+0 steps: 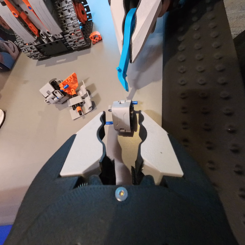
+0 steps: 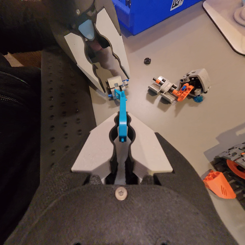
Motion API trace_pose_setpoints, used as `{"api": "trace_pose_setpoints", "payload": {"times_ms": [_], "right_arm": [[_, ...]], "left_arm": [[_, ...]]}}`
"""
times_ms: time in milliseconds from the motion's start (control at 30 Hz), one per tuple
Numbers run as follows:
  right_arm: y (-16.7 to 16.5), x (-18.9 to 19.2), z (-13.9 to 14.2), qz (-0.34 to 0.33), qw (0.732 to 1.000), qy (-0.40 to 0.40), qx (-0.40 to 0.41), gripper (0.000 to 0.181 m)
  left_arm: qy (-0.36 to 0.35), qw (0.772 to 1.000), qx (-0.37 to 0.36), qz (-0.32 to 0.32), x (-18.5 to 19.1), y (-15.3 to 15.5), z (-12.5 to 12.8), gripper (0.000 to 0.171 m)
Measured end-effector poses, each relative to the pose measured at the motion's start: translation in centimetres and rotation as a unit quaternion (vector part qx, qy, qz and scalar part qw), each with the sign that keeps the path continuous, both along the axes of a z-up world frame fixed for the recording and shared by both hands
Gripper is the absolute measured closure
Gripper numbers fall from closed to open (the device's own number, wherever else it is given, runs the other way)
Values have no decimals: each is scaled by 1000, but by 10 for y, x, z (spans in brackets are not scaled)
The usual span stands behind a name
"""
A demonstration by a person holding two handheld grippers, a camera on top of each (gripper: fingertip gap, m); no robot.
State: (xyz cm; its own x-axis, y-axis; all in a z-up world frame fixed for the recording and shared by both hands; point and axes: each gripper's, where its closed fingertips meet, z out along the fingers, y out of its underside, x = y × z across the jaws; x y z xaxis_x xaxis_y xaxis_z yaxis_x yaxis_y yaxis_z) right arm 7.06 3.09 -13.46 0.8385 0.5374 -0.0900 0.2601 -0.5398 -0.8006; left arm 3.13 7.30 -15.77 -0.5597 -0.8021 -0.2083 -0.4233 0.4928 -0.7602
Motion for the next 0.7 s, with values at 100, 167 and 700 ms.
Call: {"api": "trace_pose_setpoints", "payload": {"times_ms": [100, 167, 700], "right_arm": [[-1, -2, -2, 2, 1000, 5, -5, 176], [-2, -3, -2, 3, 1000, 7, -7, 176], [1, -3, -9, -19, 995, -92, 18, 176]], "left_arm": [[29, 1000, 10, -6, -4, -1, -11, 135], [34, 999, 9, -10, -5, -2, -14, 140], [37, 999, -12, 4, -2, 0, -14, 141]]}}
